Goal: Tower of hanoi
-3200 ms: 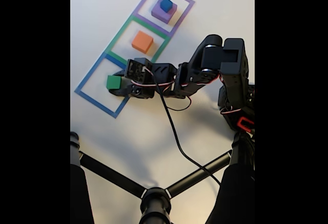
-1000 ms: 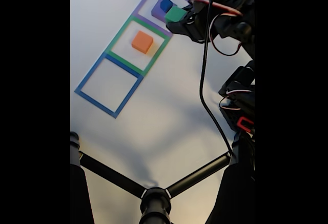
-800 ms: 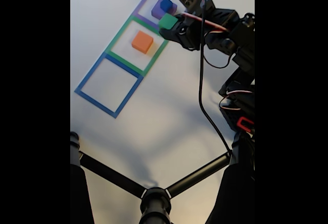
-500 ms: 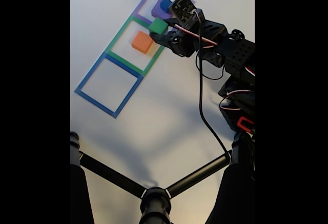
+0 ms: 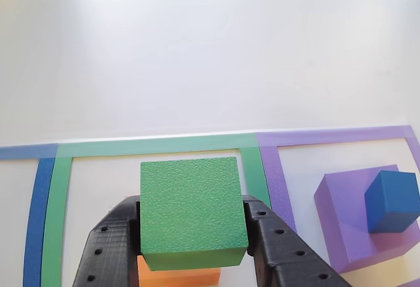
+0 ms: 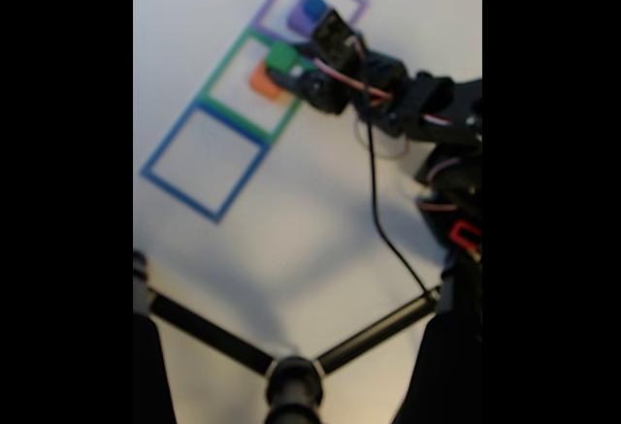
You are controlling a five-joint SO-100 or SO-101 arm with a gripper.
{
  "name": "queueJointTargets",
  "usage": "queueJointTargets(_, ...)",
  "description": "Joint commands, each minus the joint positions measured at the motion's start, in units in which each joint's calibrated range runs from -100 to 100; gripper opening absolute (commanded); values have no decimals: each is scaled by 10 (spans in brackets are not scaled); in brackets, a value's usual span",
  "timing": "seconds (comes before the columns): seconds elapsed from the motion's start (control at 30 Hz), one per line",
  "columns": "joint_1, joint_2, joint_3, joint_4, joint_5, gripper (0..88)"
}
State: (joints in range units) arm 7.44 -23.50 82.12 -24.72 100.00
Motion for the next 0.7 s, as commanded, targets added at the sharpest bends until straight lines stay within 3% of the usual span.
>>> queueJointTargets(0.0, -7, 38, -44, -43, 0, 84)
queueJointTargets(0.67, -18, 100, -37, -86, 0, 86)
